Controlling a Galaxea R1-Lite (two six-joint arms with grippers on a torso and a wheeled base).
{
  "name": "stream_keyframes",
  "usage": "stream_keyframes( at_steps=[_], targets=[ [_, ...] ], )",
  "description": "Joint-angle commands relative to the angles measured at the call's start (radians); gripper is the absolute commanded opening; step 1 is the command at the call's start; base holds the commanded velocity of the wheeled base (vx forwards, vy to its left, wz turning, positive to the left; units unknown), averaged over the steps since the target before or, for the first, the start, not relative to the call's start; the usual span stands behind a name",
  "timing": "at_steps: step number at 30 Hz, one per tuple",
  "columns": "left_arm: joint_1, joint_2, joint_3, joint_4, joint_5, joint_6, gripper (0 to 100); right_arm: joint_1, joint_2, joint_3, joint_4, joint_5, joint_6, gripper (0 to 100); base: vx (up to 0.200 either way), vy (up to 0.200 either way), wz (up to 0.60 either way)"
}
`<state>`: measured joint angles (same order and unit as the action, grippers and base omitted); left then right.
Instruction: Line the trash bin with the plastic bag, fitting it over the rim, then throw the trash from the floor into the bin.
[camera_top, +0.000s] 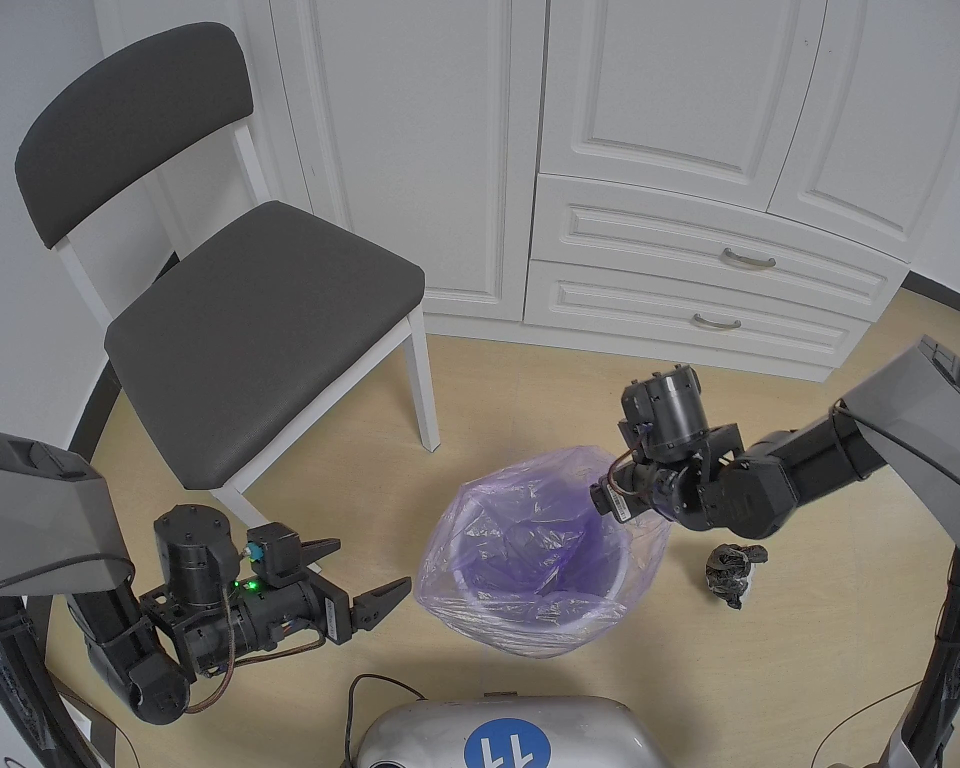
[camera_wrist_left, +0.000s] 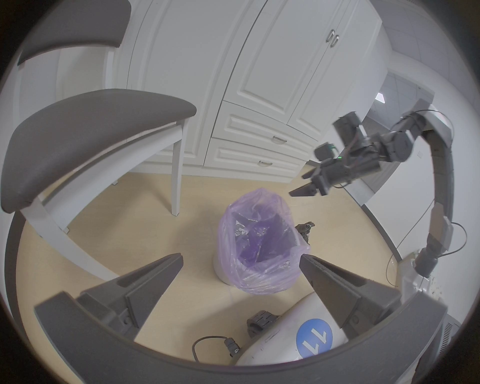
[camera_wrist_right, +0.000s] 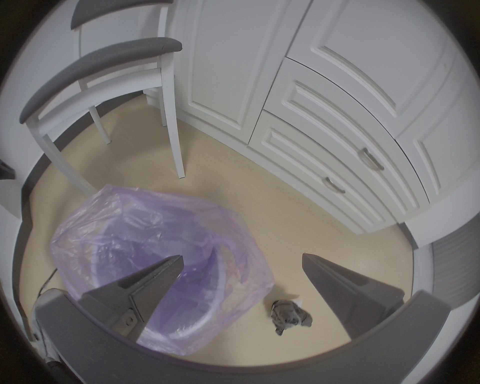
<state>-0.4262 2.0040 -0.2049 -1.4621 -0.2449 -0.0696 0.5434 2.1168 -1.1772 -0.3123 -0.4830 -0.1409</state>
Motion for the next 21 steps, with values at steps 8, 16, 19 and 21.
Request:
stream_keyframes(
  at_steps=[8,16,19,21],
  targets=[
    [-0.051,0.045,-0.335,0.407,0.219,-0.003,100,-0.042,-0.017,0.347,-0.412,0.075,0.122,100,0.0,0.0,0.0],
    [-0.048,-0.016,-0.314,0.467,0.231,-0.006,100,-0.099,-0.005,0.373,-0.413,0.221,0.04,100,0.0,0.0,0.0],
    [-0.045,-0.022,-0.28,0.46,0.266,0.002,100,-0.143,0.032,0.376,-0.426,0.225,-0.003,100,0.0,0.0,0.0],
    [-0.043,-0.027,-0.278,0.46,0.299,0.002,100,-0.161,0.058,0.355,-0.432,0.23,-0.006,100,0.0,0.0,0.0]
  ],
)
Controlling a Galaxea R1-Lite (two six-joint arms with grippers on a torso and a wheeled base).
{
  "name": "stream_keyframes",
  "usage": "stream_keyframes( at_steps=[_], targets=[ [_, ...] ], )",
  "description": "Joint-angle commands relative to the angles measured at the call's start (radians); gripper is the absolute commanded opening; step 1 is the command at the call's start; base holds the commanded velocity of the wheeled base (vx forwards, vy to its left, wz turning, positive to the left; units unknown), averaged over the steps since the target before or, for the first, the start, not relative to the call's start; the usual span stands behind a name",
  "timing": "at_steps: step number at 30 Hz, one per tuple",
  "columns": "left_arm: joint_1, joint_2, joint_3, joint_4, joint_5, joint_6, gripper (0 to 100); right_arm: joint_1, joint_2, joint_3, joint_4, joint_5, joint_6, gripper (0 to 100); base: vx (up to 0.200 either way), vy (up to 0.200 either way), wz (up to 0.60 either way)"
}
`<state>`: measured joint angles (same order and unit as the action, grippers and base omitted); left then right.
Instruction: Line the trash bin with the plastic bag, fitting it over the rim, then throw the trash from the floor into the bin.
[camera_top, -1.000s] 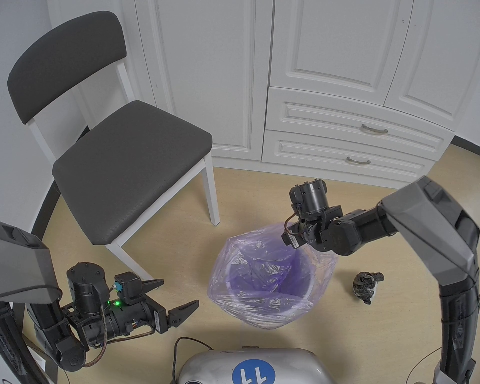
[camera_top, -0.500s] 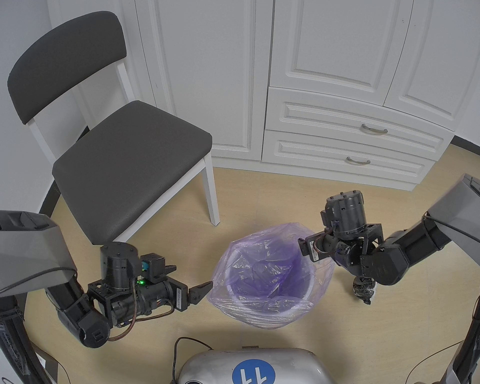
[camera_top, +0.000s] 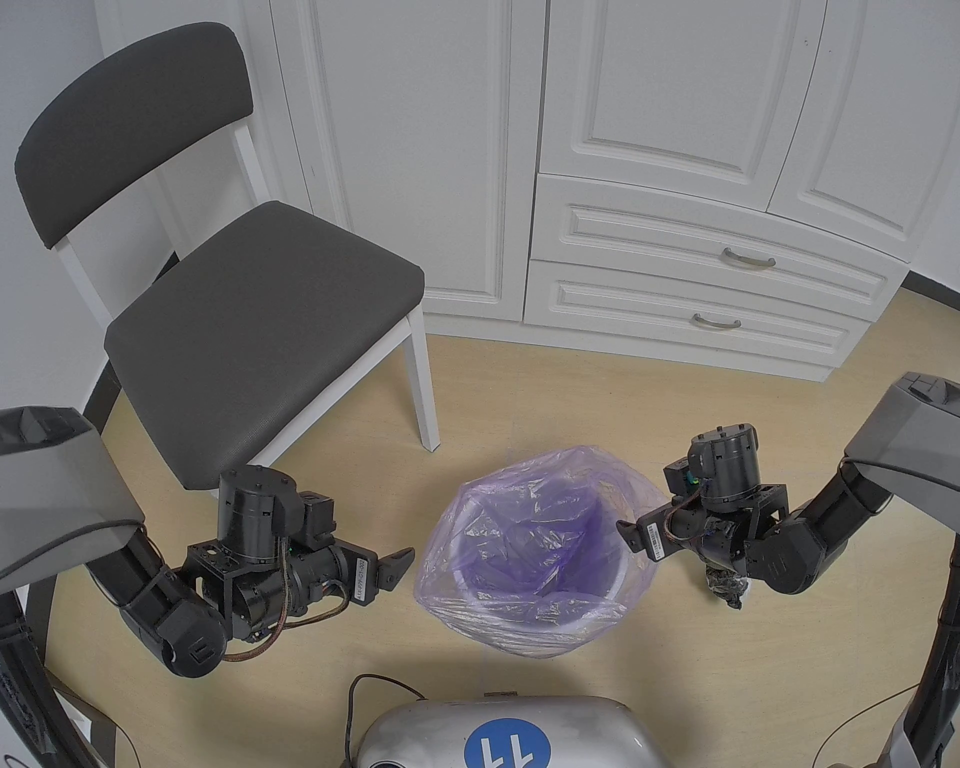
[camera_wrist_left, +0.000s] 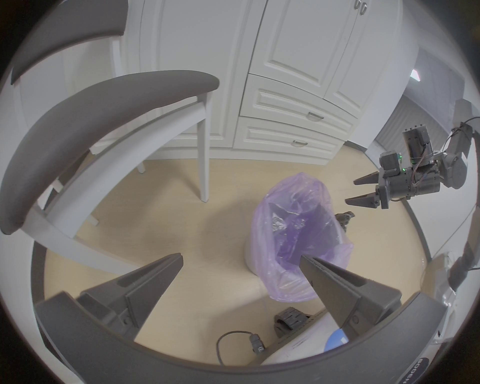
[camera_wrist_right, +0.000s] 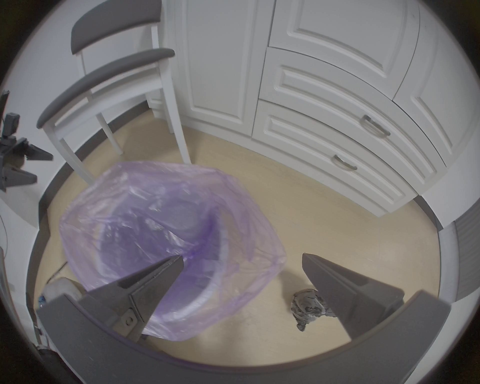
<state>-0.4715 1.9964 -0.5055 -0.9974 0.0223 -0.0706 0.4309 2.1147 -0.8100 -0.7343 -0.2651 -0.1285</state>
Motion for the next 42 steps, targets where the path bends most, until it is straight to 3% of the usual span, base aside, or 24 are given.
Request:
stream_keyframes(
  at_steps=[1,8,14,23,27,33,42],
  targets=[
    [0.011,-0.033,0.027,-0.006,0.077,0.002,100,-0.06,0.108,-0.066,-0.034,0.015,-0.013,100,0.0,0.0,0.0],
    [0.017,-0.085,0.024,0.003,0.105,0.003,100,-0.064,0.237,-0.192,-0.065,0.017,0.013,100,0.0,0.0,0.0],
    [0.028,-0.103,0.022,0.008,0.123,0.005,100,-0.067,0.39,-0.414,-0.065,0.017,0.112,100,0.0,0.0,0.0],
    [0.037,-0.076,0.027,-0.004,0.142,0.003,100,-0.066,0.627,-0.831,-0.066,0.006,0.383,100,0.0,0.0,0.0],
    [0.037,-0.059,0.016,-0.006,0.142,0.005,100,-0.061,0.76,-1.011,-0.051,-0.005,0.458,100,0.0,0.0,0.0],
    [0.022,-0.054,-0.037,0.002,0.14,0.031,100,-0.064,0.693,-0.946,-0.05,-0.002,0.463,100,0.0,0.0,0.0],
    [-0.067,0.051,-0.242,0.115,0.139,0.028,100,-0.053,0.436,-0.658,-0.066,0.055,0.468,100,0.0,0.0,0.0]
  ],
)
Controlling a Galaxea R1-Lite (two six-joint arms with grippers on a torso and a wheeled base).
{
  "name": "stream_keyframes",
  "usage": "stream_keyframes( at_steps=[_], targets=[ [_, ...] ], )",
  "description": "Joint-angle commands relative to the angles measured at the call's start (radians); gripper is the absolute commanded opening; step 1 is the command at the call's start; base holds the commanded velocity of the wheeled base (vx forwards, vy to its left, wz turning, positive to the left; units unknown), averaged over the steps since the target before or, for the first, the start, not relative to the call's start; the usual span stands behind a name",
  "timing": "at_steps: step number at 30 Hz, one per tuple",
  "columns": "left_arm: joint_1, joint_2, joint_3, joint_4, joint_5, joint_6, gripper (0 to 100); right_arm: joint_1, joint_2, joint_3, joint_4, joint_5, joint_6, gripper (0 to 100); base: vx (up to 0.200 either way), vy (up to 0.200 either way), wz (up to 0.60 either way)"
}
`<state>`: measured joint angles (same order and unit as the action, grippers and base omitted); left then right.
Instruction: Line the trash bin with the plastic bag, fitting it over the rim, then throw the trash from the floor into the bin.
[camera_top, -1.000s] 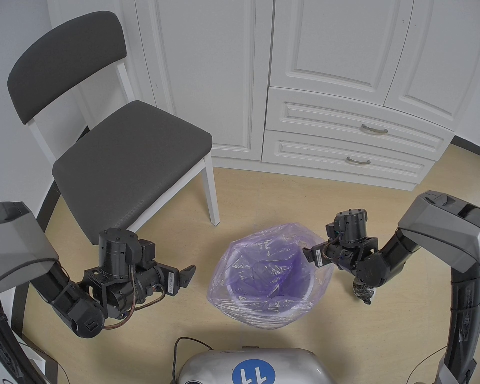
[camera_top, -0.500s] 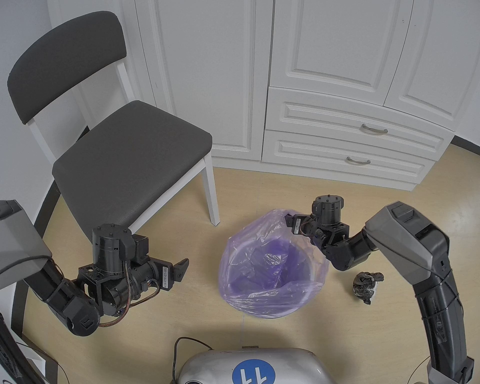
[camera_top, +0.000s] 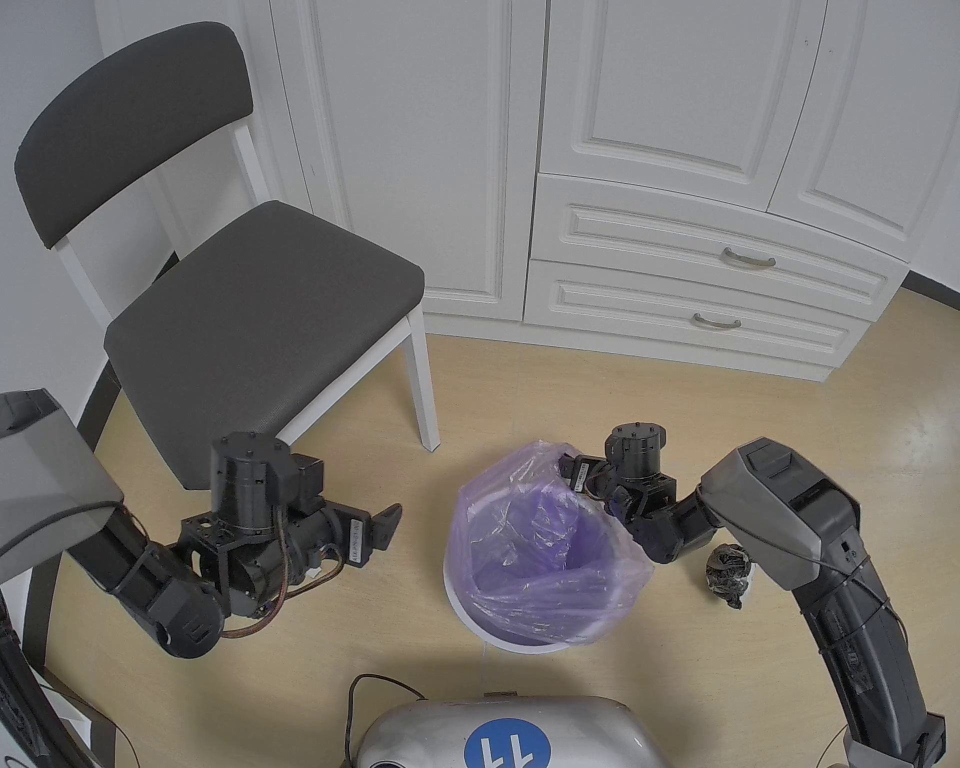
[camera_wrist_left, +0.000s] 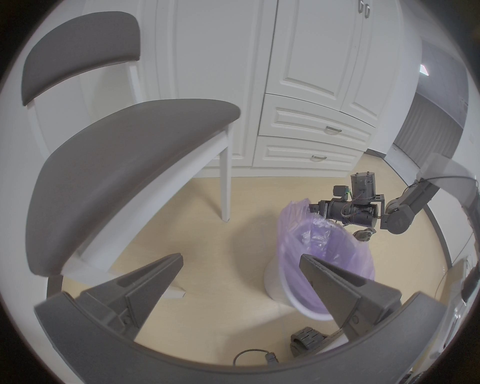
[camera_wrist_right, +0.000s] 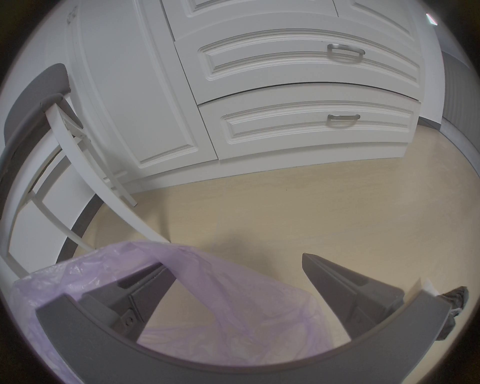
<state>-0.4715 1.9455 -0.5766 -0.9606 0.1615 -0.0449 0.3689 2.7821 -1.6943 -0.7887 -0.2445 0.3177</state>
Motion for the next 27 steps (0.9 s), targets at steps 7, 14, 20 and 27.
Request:
stream_keyframes(
  at_steps=[7,14,20,27],
  targets=[
    [-0.068,0.227,-0.295,0.126,-0.025,0.003,100,0.047,-0.292,0.309,-0.098,0.031,0.046,100,0.0,0.0,0.0],
    [-0.065,0.3,-0.356,0.148,-0.051,0.01,100,0.088,-0.385,0.438,-0.107,0.024,0.003,100,0.0,0.0,0.0],
    [-0.056,0.293,-0.416,0.307,-0.051,0.011,100,0.108,-0.509,0.627,-0.109,0.025,-0.163,100,0.0,0.0,0.0],
    [-0.061,0.291,-0.45,0.454,-0.05,0.059,100,0.137,-0.618,0.791,-0.109,0.036,-0.267,100,0.0,0.0,0.0]
  ],
)
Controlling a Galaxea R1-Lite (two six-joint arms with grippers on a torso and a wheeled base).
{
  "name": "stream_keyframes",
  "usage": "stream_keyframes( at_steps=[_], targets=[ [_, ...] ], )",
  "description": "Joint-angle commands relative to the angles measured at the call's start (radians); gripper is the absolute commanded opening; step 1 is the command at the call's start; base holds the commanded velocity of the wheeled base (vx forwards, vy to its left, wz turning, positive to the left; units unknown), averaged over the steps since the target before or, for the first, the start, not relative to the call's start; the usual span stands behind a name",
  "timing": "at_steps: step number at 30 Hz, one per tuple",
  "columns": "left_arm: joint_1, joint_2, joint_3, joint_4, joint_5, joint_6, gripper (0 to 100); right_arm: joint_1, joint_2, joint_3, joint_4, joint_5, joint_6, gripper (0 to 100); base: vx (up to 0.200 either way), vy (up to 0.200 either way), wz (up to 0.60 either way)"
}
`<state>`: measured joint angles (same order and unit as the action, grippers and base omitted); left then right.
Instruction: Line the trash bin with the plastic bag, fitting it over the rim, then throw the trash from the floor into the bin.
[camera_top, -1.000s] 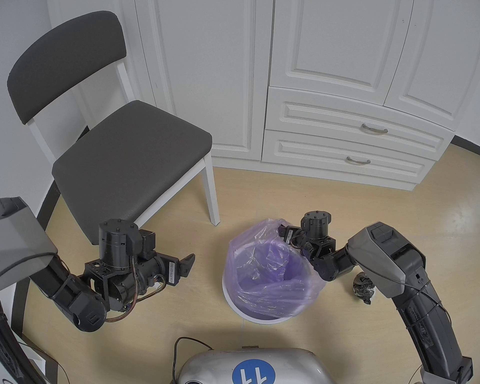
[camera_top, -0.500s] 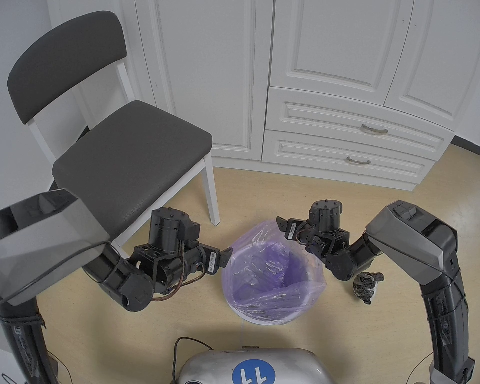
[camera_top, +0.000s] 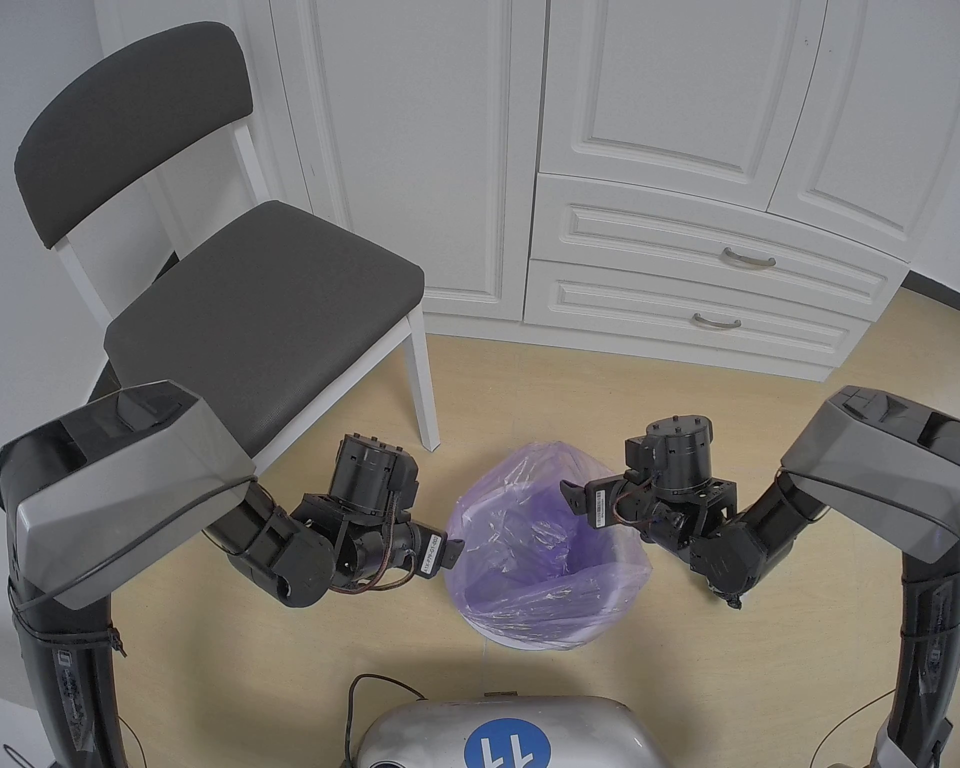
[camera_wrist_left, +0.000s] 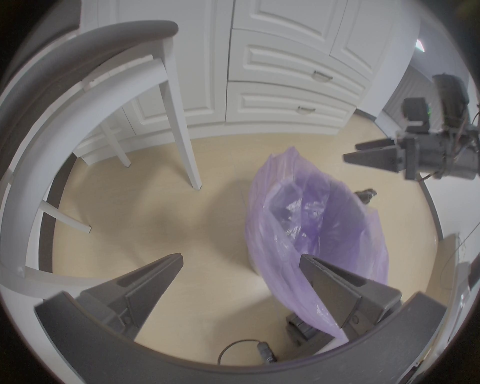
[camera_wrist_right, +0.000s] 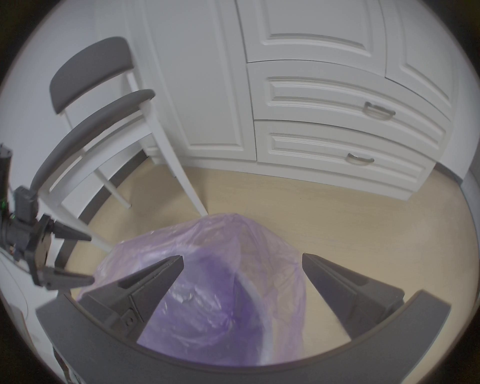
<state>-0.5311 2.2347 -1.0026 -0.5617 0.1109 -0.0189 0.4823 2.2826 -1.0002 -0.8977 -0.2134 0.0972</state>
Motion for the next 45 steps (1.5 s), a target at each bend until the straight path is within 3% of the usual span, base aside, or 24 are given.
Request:
stream_keyframes(
  at_steps=[1,11,19,27,31,35,39,45],
  targets=[
    [-0.001,-0.006,-0.005,0.074,0.001,0.05,100,0.027,-0.127,0.109,-0.001,0.005,-0.056,100,0.0,0.0,0.0],
    [0.016,-0.113,0.171,0.141,0.003,0.082,100,0.07,-0.196,0.222,-0.003,0.037,-0.131,100,0.0,0.0,0.0],
    [0.029,-0.102,0.229,0.14,0.001,0.111,100,0.111,-0.186,0.279,-0.043,0.048,-0.162,100,0.0,0.0,0.0],
    [0.036,0.011,0.125,0.129,0.015,0.111,100,0.162,-0.031,0.259,-0.121,0.037,-0.165,100,0.0,0.0,0.0],
    [0.043,-0.021,0.133,0.132,0.006,0.109,100,0.173,0.029,0.252,-0.191,0.031,-0.168,100,0.0,0.0,0.0],
    [0.085,-0.127,0.226,0.128,-0.014,0.128,100,0.19,0.04,0.13,-0.09,0.035,-0.223,100,0.0,0.0,0.0],
    [0.103,-0.274,0.329,0.12,-0.094,0.155,100,0.246,0.008,0.011,0.171,0.029,-0.254,100,0.0,0.0,0.0],
    [0.134,-0.438,0.444,0.071,-0.169,0.154,100,0.295,-0.031,-0.005,0.339,0.028,-0.284,100,0.0,0.0,0.0]
  ],
)
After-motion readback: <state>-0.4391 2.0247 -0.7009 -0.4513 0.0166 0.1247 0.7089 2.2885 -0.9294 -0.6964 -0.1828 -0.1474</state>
